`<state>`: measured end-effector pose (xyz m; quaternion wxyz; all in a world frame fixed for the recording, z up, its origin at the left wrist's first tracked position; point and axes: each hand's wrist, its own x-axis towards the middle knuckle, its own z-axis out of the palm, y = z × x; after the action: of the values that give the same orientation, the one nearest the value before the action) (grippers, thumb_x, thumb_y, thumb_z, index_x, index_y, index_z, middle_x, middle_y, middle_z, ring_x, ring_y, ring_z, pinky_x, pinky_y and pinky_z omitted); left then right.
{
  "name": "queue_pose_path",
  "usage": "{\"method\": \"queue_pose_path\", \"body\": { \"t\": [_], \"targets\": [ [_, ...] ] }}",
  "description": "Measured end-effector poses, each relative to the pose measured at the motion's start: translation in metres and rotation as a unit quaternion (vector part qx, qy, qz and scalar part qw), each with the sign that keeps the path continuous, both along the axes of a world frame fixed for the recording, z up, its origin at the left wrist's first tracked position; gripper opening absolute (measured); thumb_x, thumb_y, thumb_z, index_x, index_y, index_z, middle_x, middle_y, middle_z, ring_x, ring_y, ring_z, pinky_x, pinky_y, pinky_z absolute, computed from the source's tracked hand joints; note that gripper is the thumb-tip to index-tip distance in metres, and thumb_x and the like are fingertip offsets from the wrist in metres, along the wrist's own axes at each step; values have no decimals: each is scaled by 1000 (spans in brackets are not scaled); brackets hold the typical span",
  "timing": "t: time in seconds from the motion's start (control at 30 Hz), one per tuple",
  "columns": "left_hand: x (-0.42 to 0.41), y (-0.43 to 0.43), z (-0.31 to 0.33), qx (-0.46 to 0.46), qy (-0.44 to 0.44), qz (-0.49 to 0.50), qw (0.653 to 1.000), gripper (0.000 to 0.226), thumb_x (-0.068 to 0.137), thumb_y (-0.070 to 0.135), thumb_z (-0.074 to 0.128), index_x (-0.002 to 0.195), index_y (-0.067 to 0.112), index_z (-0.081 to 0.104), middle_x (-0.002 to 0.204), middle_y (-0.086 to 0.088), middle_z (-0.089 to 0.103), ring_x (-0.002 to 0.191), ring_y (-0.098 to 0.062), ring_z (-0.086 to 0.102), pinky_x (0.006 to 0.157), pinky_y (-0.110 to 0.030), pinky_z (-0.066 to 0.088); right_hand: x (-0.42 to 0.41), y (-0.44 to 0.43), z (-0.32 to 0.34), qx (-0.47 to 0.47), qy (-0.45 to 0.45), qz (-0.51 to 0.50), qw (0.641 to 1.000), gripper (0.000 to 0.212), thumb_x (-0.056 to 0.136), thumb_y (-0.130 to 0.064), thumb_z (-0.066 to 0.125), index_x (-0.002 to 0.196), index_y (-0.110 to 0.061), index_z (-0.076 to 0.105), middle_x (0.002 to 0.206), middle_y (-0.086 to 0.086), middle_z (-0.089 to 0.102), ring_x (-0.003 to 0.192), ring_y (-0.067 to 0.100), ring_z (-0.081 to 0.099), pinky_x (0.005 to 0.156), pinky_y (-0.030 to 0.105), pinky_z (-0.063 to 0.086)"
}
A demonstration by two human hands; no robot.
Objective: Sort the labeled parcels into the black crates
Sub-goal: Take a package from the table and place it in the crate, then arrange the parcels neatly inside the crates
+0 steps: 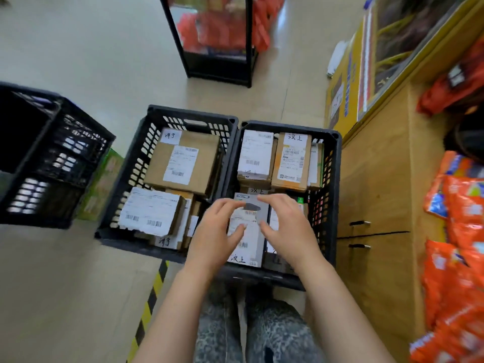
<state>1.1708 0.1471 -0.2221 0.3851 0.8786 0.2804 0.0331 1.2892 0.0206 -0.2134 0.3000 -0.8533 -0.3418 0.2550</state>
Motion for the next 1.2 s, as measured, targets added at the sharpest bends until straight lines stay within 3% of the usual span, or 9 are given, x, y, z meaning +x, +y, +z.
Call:
{"method": "queue_pose_path", "body": {
  "t": [0.1, 0.23, 0.33, 0.47, 0.63, 0.83, 1.0, 1.2],
  "targets": [
    [-29, 19, 49, 51, -32, 36, 998, 42, 86, 17, 69, 125, 23, 58, 118, 14, 52, 108, 1, 46, 90, -9, 34, -16, 30, 48, 36, -38, 46, 998, 44, 89, -18, 65, 131, -28, 54, 126, -13, 52, 122, 5, 42, 99, 18, 32],
    [-92, 41, 102, 115, -57, 103, 986, 37, 85, 19, 70, 121, 24, 61, 118, 12, 57, 110, -10, 53, 93, -21, 40, -60, 76, 100, 67, -78, 143, 984, 40, 89, -20, 66, 128, -25, 57, 124, -9, 56, 120, 9, 46, 100, 22, 38],
    [-155, 52, 137, 134, -85, 178, 971, 35, 86, 19, 71, 118, 28, 62, 116, 17, 56, 109, -4, 53, 92, -19, 40, -109, 110, 134, 90, -94, 219, 967, 40, 88, -18, 67, 126, -24, 57, 124, -7, 56, 119, 13, 47, 98, 26, 39],
    [-259, 62, 169, 175, -74, 268, 944, 35, 87, 21, 70, 121, 24, 62, 117, 14, 57, 110, -3, 51, 92, -6, 31, -193, 148, 167, 100, -86, 315, 940, 41, 90, -20, 64, 129, -29, 53, 128, -10, 52, 118, 12, 46, 91, 26, 43],
    [-403, 69, 194, 189, -38, 353, 915, 39, 88, 27, 67, 125, 26, 58, 123, 11, 54, 117, -10, 49, 96, -21, 34, -325, 187, 195, 137, -74, 402, 902, 44, 89, -21, 65, 131, -30, 52, 123, -9, 50, 113, 12, 50, 92, 30, 45],
    [-554, 62, 225, 225, -20, 453, 862, 45, 80, 34, 62, 123, 21, 60, 121, 4, 56, 114, -13, 51, 93, -14, 31, -483, 219, 214, 186, -65, 506, 840, 44, 82, -23, 71, 124, -24, 57, 121, -4, 52, 113, 15, 50, 91, 35, 47],
    [-645, 45, 235, 240, -6, 538, 808, 44, 82, 28, 72, 124, 24, 59, 122, 4, 55, 114, -14, 53, 92, -22, 39, -585, 236, 229, 218, -56, 582, 782, 44, 78, -21, 72, 121, -24, 59, 113, -4, 51, 108, 18, 50, 88, 36, 46],
    [-722, 45, 232, 236, 7, 609, 757, 50, 85, 29, 72, 131, 29, 53, 126, 14, 48, 115, -2, 45, 93, -22, 38, -678, 269, 230, 218, -42, 654, 723, 45, 80, -20, 71, 123, -24, 59, 116, -4, 52, 113, 16, 49, 91, 34, 45]
  ]
}}
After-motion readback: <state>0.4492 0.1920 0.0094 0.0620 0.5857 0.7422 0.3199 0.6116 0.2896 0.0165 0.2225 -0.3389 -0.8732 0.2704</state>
